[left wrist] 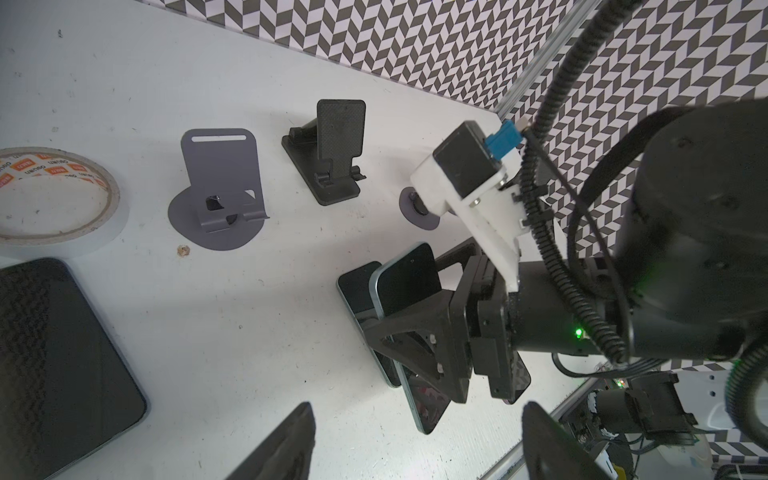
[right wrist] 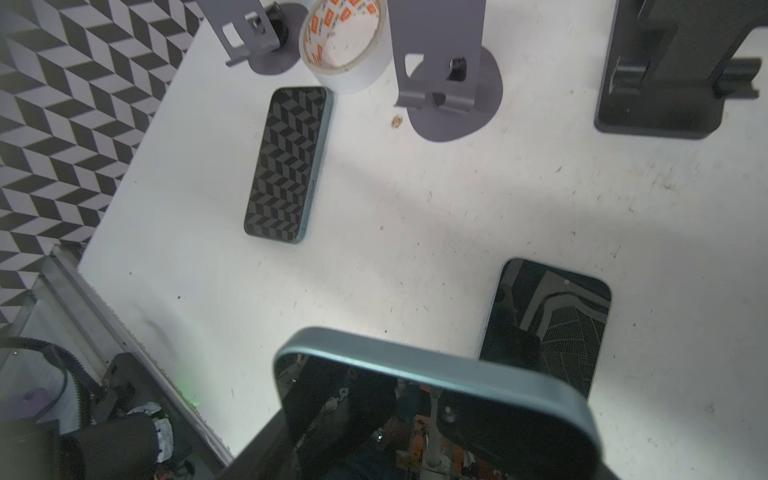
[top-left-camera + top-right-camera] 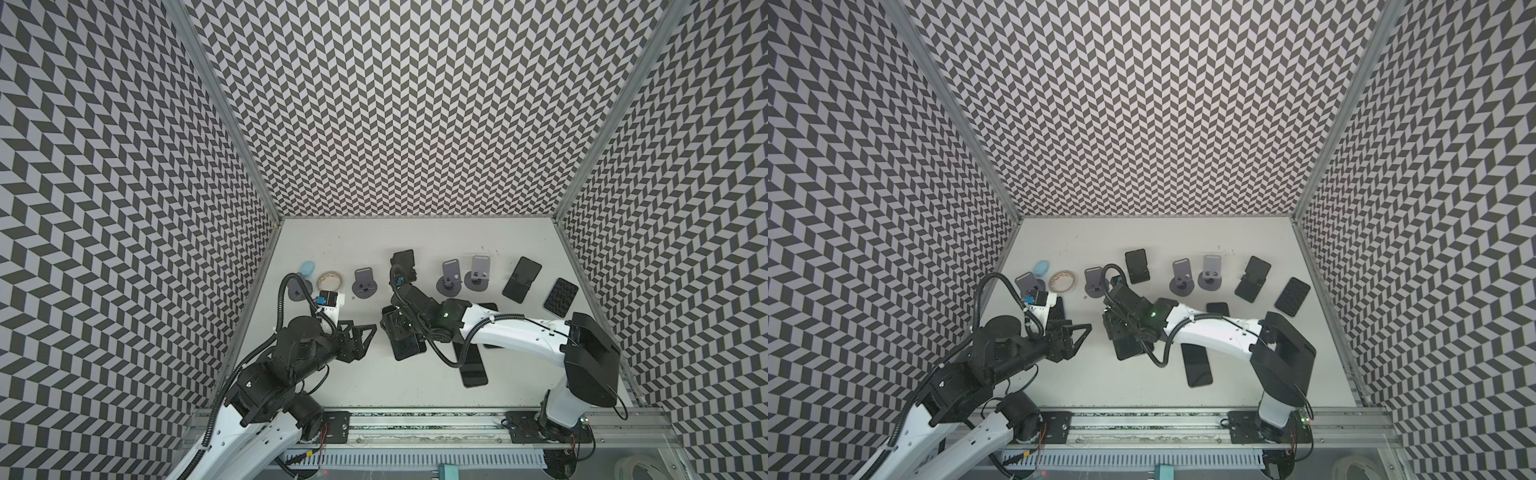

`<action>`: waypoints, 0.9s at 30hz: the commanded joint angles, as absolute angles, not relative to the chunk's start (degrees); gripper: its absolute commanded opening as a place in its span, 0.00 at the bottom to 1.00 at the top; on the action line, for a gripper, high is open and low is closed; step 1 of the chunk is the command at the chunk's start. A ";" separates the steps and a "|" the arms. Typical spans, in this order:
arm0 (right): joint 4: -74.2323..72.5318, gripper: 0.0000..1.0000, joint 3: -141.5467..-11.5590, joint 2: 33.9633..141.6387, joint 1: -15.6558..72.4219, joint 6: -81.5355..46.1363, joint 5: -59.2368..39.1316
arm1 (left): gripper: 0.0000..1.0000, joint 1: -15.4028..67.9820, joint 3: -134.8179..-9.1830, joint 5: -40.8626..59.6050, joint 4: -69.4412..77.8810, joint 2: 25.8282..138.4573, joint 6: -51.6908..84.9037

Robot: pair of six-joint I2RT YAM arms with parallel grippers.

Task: Remove the phone from the phone stand
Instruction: 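Lower both held phones flat onto the table beside the other phones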

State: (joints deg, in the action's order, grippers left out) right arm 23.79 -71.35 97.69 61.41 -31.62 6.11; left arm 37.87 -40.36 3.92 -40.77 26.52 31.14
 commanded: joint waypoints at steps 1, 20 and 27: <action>18.80 0.54 -71.03 96.60 62.35 -33.83 4.36 | 0.78 37.97 -39.70 3.34 -40.27 26.44 31.92; 14.76 0.55 -75.58 108.61 63.65 -35.72 -0.98 | 0.79 37.95 -39.65 4.20 -40.25 29.37 31.31; 15.07 0.55 -76.53 111.01 63.67 -35.11 0.84 | 0.80 37.86 -39.74 3.78 -40.35 29.96 31.55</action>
State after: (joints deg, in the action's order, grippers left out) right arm 18.79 -74.46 110.32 63.26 -34.61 -0.12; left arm 37.87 -39.97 4.27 -40.56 29.69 31.18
